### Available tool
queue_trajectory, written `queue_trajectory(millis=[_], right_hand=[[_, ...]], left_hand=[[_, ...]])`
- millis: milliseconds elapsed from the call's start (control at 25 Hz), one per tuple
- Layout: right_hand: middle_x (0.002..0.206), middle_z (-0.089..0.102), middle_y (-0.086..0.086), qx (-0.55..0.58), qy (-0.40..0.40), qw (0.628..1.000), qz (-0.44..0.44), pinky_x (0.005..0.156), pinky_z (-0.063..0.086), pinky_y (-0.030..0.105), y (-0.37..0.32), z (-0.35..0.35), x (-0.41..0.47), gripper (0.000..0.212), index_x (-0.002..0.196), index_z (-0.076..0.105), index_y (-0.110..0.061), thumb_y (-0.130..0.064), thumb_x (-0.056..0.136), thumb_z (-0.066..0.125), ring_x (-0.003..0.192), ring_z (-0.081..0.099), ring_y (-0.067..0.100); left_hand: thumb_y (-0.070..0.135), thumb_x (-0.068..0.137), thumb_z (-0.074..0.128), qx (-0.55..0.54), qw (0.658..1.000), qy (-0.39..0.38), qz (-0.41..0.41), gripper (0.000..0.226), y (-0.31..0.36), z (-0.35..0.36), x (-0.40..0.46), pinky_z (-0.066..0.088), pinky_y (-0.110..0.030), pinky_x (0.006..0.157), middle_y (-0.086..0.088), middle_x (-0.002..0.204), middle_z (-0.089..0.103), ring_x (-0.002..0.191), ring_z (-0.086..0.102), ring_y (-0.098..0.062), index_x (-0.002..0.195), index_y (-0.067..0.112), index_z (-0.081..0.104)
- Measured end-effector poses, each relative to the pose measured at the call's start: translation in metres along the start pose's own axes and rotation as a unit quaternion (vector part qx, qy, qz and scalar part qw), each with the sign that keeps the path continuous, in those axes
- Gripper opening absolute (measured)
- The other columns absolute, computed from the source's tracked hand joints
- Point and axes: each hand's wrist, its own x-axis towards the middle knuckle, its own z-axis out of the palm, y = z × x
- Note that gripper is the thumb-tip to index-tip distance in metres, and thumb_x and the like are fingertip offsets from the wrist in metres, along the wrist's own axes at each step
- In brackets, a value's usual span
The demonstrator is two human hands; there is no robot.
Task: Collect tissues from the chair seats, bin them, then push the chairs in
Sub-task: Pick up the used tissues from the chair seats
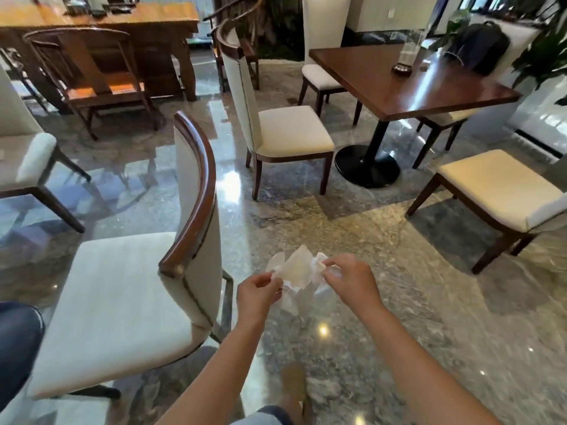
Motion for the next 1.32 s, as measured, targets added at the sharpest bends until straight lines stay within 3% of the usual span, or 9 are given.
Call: queue_trajectory(millis=[240,400,800,1000,1200,1320], right_hand=[[0.107,0.068,0.014,0.007,-0.005,0.999,-0.05,0.084,0.045,0.032,0.001,-0.029,0.162,0.022,0.103,0.068,-0.003,-0.009,0.082,0.062,0.1,0.06,0.028],[0.107,0.068,0.014,0.02,-0.02,0.995,-0.094,0.086,0.044,0.03,-0.003,-0.031,0.261,0.022,0.102,0.068,-0.003,-0.005,0.082,0.059,0.1,0.06,0.027],[0.113,0.067,0.002,0.014,-0.166,0.946,-0.278,0.086,0.045,0.031,-0.034,-0.001,0.526,0.021,0.103,0.069,-0.014,-0.012,0.084,0.06,0.107,0.058,0.02],[0.114,0.067,0.006,0.016,-0.234,0.903,-0.36,0.086,0.045,0.032,-0.095,0.054,0.614,0.022,0.105,0.069,-0.011,-0.011,0.085,0.061,0.108,0.058,0.023],[0.114,0.067,0.006,0.027,-0.262,0.874,-0.409,0.082,0.043,0.028,-0.182,0.128,0.691,0.02,0.104,0.069,-0.011,-0.011,0.085,0.061,0.107,0.058,0.023],[0.109,0.068,0.006,0.038,-0.274,0.868,-0.412,0.075,0.04,0.025,-0.247,0.16,0.735,0.017,0.099,0.071,-0.009,-0.009,0.085,0.061,0.101,0.061,0.023]], left_hand=[[-0.003,0.079,0.065,-0.04,0.998,0.047,0.01,0.017,0.082,0.07,0.112,0.056,-0.016,0.056,-0.008,0.079,0.067,0.072,0.064,-0.015,0.095,-0.003,0.067],[-0.001,0.079,0.066,-0.049,0.993,0.105,0.019,0.019,0.122,0.098,0.179,0.058,-0.019,0.061,-0.013,0.087,0.068,0.078,0.067,-0.02,0.098,-0.003,0.067],[0.001,0.078,0.068,-0.142,0.947,0.286,0.044,0.013,0.202,0.153,0.347,0.056,-0.018,0.059,-0.013,0.091,0.069,0.078,0.067,-0.02,0.09,-0.002,0.068],[0.001,0.078,0.067,-0.16,0.907,0.387,0.03,0.01,0.229,0.133,0.41,0.057,-0.019,0.061,-0.007,0.083,0.069,0.074,0.067,-0.018,0.087,0.002,0.069],[0.005,0.071,0.071,-0.19,0.877,0.439,0.039,0.007,0.269,0.07,0.513,0.057,-0.032,0.069,-0.008,0.071,0.069,0.066,0.065,-0.019,0.077,0.005,0.07],[0.0,0.074,0.07,-0.205,0.855,0.475,0.044,0.009,0.307,0.019,0.565,0.053,-0.02,0.057,-0.007,0.067,0.065,0.062,0.06,-0.017,0.082,-0.003,0.067]])
